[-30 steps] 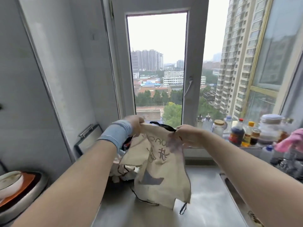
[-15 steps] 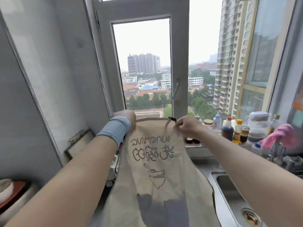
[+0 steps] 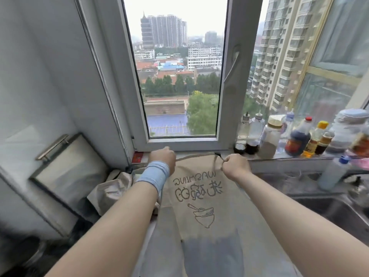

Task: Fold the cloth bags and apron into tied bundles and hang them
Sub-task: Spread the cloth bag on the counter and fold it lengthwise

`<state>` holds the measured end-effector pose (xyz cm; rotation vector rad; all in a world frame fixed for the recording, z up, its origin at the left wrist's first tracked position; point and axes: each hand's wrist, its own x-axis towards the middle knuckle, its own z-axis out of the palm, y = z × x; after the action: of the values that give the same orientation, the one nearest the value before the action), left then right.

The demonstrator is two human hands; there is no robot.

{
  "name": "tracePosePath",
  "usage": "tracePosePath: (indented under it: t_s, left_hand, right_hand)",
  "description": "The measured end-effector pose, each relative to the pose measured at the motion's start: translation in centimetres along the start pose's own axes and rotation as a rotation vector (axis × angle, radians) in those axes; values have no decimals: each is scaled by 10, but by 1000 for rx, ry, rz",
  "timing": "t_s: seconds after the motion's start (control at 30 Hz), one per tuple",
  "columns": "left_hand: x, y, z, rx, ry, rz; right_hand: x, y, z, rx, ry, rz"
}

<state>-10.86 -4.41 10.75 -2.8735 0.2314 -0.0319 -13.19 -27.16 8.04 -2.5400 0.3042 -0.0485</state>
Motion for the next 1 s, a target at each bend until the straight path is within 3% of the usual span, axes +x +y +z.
tracePosePath:
  t_s: [0.23,0.4,0.47,0.5,0.57,0.63,0.8,1.0]
  left_hand:
    - [61,4,80,-223,-50,-61]
    - [50,41,146,-346,111,15]
    - [35,62,180,-420,-50,97]
    - [27,71,198,-479,-206,103]
    - [12,85,229,-545,-497,80]
    - [1,96,256,-515,-641,31]
    - [-9,110,289,-481,-817,-57]
    - [15,112,296,-372,-757,-49]
  right_hand:
    - [55,32,81,32,-90,36]
    - [77,54,129,-49,-328,38]
    - [75,66,146,-97,-410,27]
    - [72,73,154,-139,-447,11]
    - [63,86,170,-151,-537,-13]
    - [57,103,191,-149,-595,-20]
    - [35,144,229,-397,-538,-96]
    - [44,169,249,-514,-662,-156]
